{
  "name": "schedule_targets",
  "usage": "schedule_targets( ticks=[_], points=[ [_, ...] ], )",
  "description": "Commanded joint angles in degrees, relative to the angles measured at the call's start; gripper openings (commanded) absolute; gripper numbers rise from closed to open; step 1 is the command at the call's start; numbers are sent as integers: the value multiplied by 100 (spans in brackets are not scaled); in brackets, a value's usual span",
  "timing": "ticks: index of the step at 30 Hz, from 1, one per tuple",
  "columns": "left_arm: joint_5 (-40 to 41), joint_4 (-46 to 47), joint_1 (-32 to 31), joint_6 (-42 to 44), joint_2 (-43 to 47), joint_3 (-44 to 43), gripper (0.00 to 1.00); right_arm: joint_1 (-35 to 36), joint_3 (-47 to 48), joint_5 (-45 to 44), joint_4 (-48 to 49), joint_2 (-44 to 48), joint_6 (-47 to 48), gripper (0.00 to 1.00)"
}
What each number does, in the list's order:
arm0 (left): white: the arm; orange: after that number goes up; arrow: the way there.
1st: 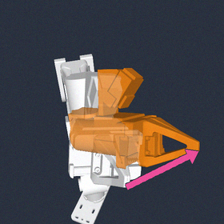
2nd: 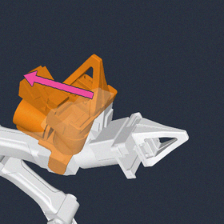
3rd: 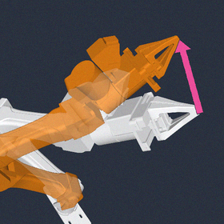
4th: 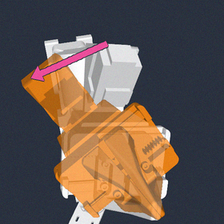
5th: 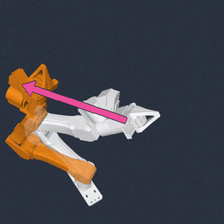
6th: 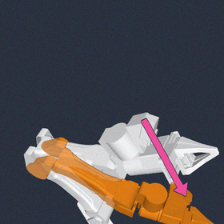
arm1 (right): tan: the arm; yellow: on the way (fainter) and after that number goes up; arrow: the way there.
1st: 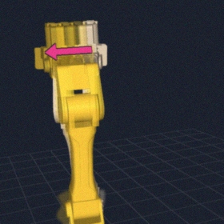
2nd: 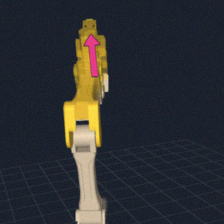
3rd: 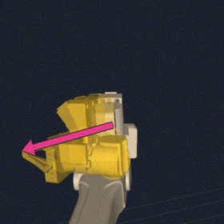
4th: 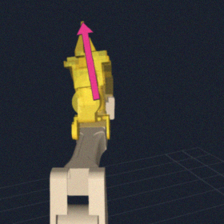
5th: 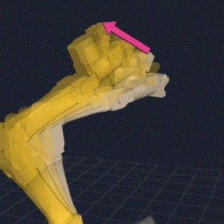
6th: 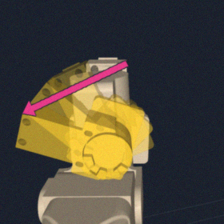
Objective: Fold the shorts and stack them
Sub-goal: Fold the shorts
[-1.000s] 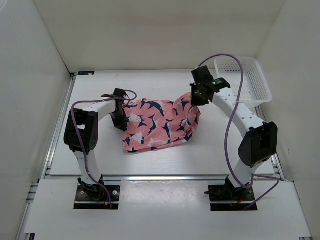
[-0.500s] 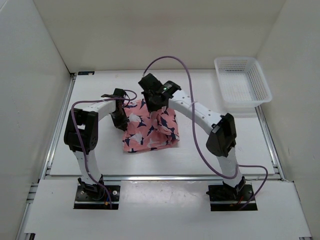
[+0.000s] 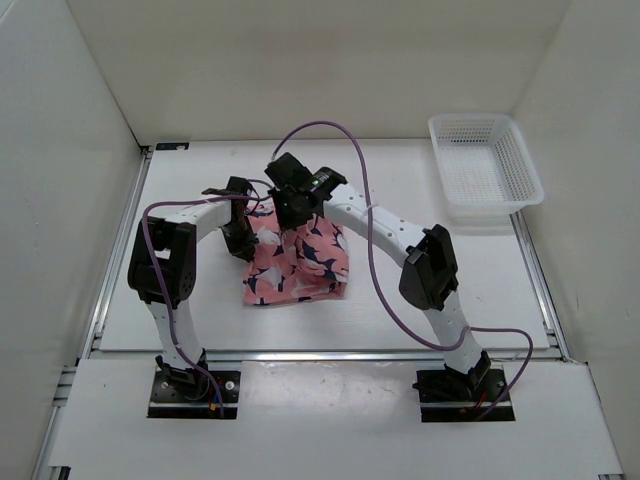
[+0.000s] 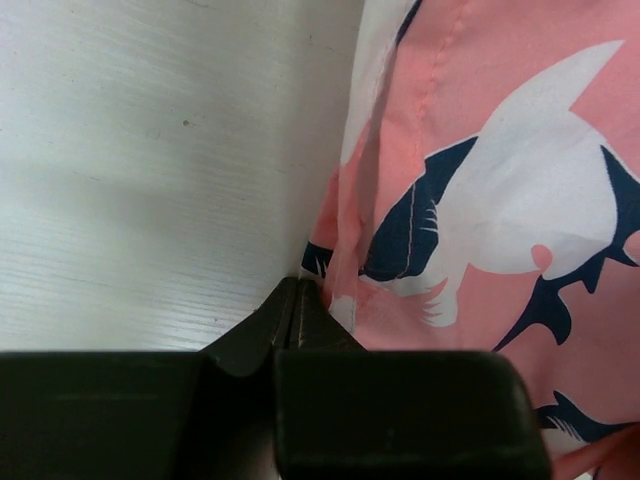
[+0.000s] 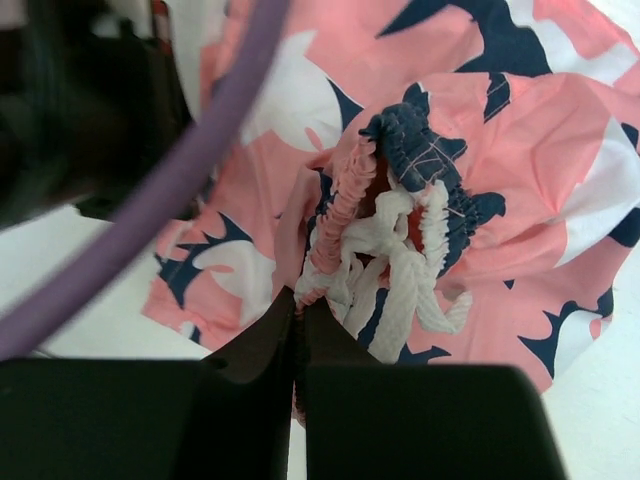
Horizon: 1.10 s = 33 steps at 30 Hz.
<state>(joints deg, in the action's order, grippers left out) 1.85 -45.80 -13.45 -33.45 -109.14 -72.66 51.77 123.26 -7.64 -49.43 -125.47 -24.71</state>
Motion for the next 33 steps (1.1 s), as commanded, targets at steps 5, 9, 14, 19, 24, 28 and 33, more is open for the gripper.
schedule_targets(
  ticks=[5, 9, 14, 19, 24, 28, 33],
  points=[
    [-193, 212, 1, 41, 25, -99, 10, 26, 559, 421, 688, -215, -324, 0],
    [-193, 212, 1, 41, 25, -99, 10, -26, 559, 552, 873, -372, -465, 2],
    [-246, 212, 114, 41, 86, -46, 10, -26, -201, 921, 1487, 63, -412, 67],
    [-299, 212, 299, 41, 288, 68, 10, -79, -1101, 633, 1920, 821, -280, 76],
    [-352, 212, 352, 146, 481, 68, 10, -132, -1910, 324, 2025, 1560, -227, 54],
    [-212, -33, 405, 199, 736, -116, 10, -316, -2551, 96, 1937, 1964, -341, 0],
    [254, -447, 2, 330, 1228, -817, 10, -615, -3115, 280, 1814, 2026, -394, 15]
  ],
)
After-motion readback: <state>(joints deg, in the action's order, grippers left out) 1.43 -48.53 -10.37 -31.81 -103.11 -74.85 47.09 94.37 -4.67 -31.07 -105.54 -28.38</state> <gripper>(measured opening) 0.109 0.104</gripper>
